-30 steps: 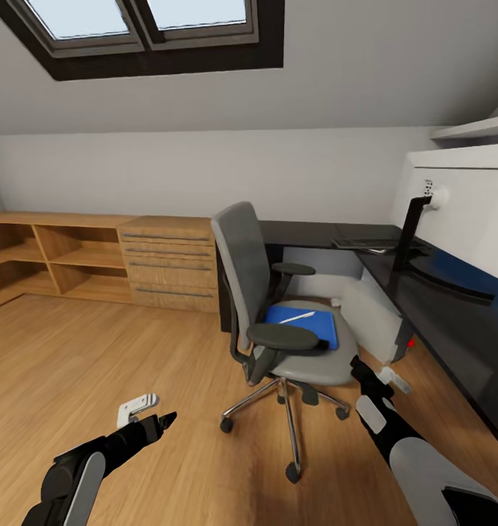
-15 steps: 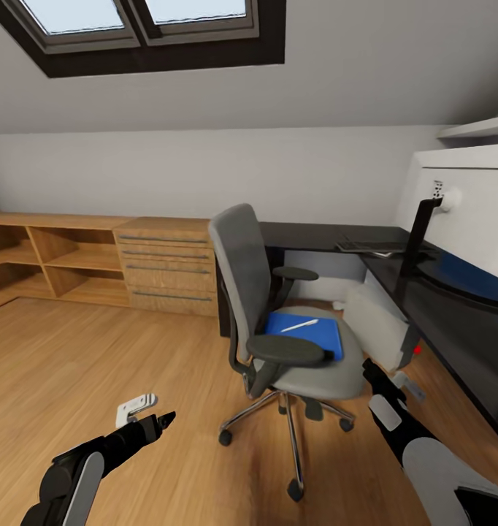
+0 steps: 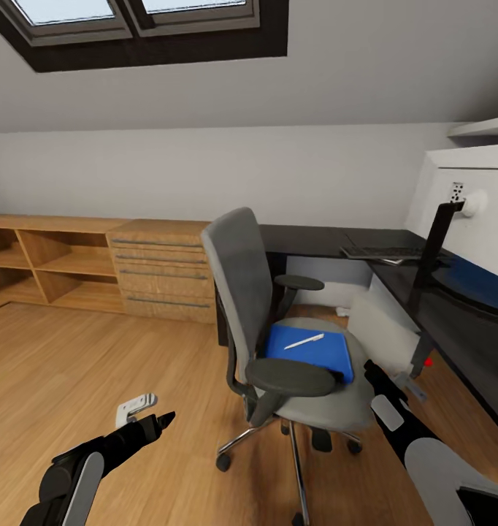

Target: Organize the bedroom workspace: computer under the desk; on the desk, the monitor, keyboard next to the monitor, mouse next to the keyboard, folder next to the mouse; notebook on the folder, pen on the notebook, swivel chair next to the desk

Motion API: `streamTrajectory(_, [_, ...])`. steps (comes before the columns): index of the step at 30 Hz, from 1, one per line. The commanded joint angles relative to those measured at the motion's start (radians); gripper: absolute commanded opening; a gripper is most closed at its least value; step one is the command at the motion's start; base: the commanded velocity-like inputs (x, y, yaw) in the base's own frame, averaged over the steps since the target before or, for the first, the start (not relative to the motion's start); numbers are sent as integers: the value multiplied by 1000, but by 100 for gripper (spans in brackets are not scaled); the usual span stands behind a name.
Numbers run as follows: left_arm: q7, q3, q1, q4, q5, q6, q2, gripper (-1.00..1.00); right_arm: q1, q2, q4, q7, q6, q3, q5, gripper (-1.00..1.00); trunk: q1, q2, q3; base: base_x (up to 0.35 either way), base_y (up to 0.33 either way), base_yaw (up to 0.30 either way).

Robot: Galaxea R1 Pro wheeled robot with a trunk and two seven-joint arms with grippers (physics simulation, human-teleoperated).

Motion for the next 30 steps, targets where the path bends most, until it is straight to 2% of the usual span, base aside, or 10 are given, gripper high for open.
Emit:
streamTrajectory(1, [-7,3,0,0,-3,6,-1,100,0,0,0,0,-3,2,-10,100,0,0,-1,207,0,0])
streamTrajectory(12, [-7,4,0,-2,-2,7,-1,100,-1,-3,4,-3,6,2,-10,100,0,0,-1,56,0,0])
streamTrajectory(16, [-7,22,-1,-7,1,6,-3,100,-1,-24,5,-3,23,1,-16,100,0,0,-1,3,0,0])
streamTrajectory(19, [-7,37,0,-9,2,6,-5,100,-1,-40,4,-2,27,1,-42,100,0,0,-1,0,0,0])
streamTrajectory(23, [-7,45,-1,-10,3,6,-5,100,0,-51,2,0,29,2,-85,100,16,-28,-14,0,0,0])
streamTrajectory(30, [-7,46,-1,-10,3,6,-4,100,-1,-51,0,0,28,3,-93,100,42,-77,-35,0,0,0])
